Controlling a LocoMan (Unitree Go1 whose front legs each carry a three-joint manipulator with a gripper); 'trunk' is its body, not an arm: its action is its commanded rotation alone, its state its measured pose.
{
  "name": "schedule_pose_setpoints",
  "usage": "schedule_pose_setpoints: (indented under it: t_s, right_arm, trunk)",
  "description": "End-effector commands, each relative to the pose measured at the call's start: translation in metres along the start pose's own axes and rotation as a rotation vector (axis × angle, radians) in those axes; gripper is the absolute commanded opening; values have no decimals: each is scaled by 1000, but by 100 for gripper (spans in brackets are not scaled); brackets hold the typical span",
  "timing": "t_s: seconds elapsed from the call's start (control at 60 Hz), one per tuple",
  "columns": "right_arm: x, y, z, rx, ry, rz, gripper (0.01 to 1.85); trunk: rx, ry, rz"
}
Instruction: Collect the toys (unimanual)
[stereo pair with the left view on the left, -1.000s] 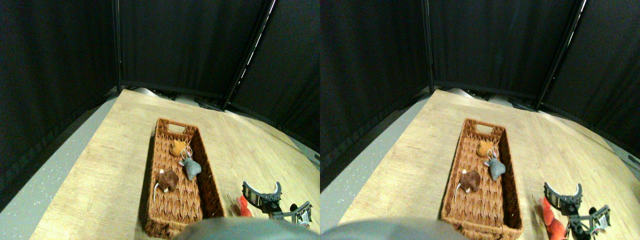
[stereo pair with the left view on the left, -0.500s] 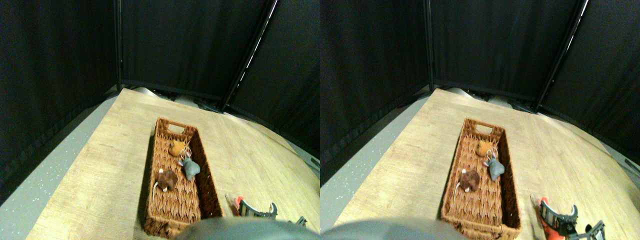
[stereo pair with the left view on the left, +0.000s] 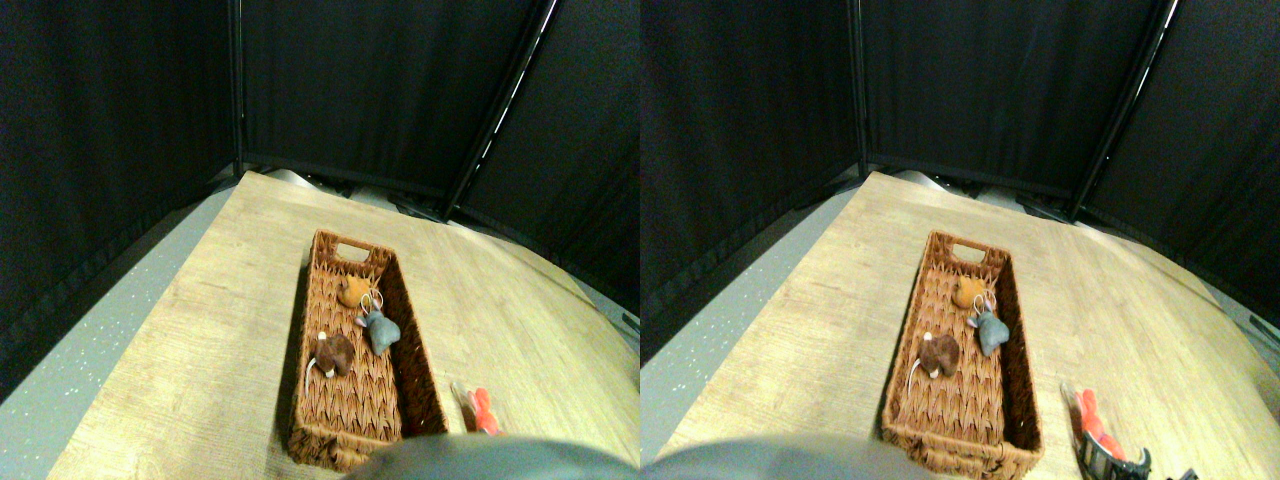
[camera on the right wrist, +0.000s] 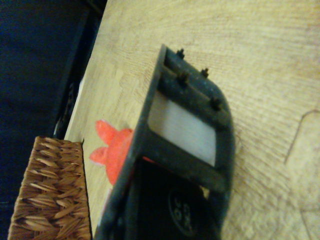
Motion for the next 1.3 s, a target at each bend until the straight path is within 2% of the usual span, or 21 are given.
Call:
schedule_pose_setpoints:
  t_s: [0.017, 0.2, 0.483, 0.583, 0.617, 0.65, 0.667, 0.8, 0.85, 0.867, 0.933, 0.95, 1.0, 1.15, 1.167, 1.233, 1.267, 1.3]
  right_arm:
    - [3, -1, -1, 39, 0, 11, 94]
    - [12, -6, -3, 28, -13, -8, 91]
    - [25, 0, -5, 2, -12, 22, 78]
    - [25, 3, -6, 36, -32, 17, 62]
    - [26, 4, -6, 41, -39, 16, 43]
    - [26, 5, -7, 27, -57, 19, 9]
    - [26, 5, -7, 18, -77, 13, 6]
    - [25, 12, -10, -35, -108, 59, 6]
    - [24, 14, -11, -38, -137, 49, 6]
    - [24, 17, -12, -42, -140, 75, 6]
    - [23, 20, -12, -43, -147, 74, 6]
    - [23, 22, -13, -55, -152, 92, 6]
    - [22, 25, -15, -77, -144, 119, 6]
    - [23, 43, -23, -61, -112, 148, 6]
    - [22, 51, -28, -129, -108, 169, 6]
    - [22, 65, -35, -220, -112, 204, 6]
    - [23, 75, -40, -244, -68, 231, 6]
    - [24, 79, -42, -238, -54, 239, 6]
  trunk:
    - [-19, 29, 17]
    - [-20, 30, 19]
    - [-24, 30, 22]
    - [-24, 28, 22]
    - [-24, 28, 22]
    - [-24, 29, 20]
    - [-24, 29, 20]
    - [-23, 25, 19]
    - [-23, 25, 19]
    - [-23, 25, 19]
    - [-23, 25, 19]
    - [-24, 19, 18]
    - [-24, 19, 18]
    - [-31, 3, 20]
    - [-31, 3, 20]
    - [-33, -5, 23]
    - [-35, -8, 24]
    - [-36, -12, 25]
